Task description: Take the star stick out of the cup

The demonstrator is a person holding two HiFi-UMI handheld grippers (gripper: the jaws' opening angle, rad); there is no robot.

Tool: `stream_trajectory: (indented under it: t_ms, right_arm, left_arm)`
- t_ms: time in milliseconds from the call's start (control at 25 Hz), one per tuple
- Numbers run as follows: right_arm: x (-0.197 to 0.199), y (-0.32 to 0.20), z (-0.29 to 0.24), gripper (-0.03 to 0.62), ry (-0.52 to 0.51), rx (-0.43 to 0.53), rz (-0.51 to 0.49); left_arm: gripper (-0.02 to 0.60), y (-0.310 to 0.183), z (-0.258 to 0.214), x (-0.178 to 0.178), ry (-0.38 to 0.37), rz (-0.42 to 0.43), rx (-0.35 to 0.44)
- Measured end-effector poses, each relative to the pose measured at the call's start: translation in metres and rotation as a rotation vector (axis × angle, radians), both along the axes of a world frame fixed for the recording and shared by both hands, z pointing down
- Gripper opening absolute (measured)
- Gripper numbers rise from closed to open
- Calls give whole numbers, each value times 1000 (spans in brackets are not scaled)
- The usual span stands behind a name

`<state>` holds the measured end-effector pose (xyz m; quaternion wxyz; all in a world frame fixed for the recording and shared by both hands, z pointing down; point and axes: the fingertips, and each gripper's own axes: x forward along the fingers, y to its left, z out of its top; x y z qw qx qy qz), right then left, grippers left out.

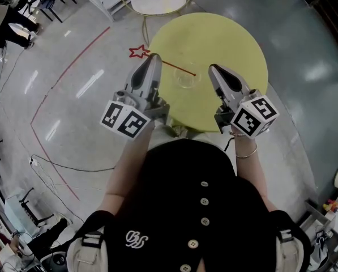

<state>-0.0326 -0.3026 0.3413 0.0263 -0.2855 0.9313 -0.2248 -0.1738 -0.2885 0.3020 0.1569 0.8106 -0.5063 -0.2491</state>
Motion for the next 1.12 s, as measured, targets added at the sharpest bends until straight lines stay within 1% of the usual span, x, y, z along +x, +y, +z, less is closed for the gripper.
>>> stream_trajectory:
  t_ms: [320,640,840,1120]
  right_arm:
    - [-8,7,3,2,1,4,-53]
    - [-10,8,4,2,7,3,-53]
    - [-7,6,3,2,23,21,-37]
    - [-7,8,2,2,29,27,-41]
  left_arm:
    - [14,0,0,0,2,-15,2]
    - [14,1,-5,1,3,-17,11]
    - [14,1,-5,1,1,-21,12]
    - [14,2,-7,2,10,-22,14]
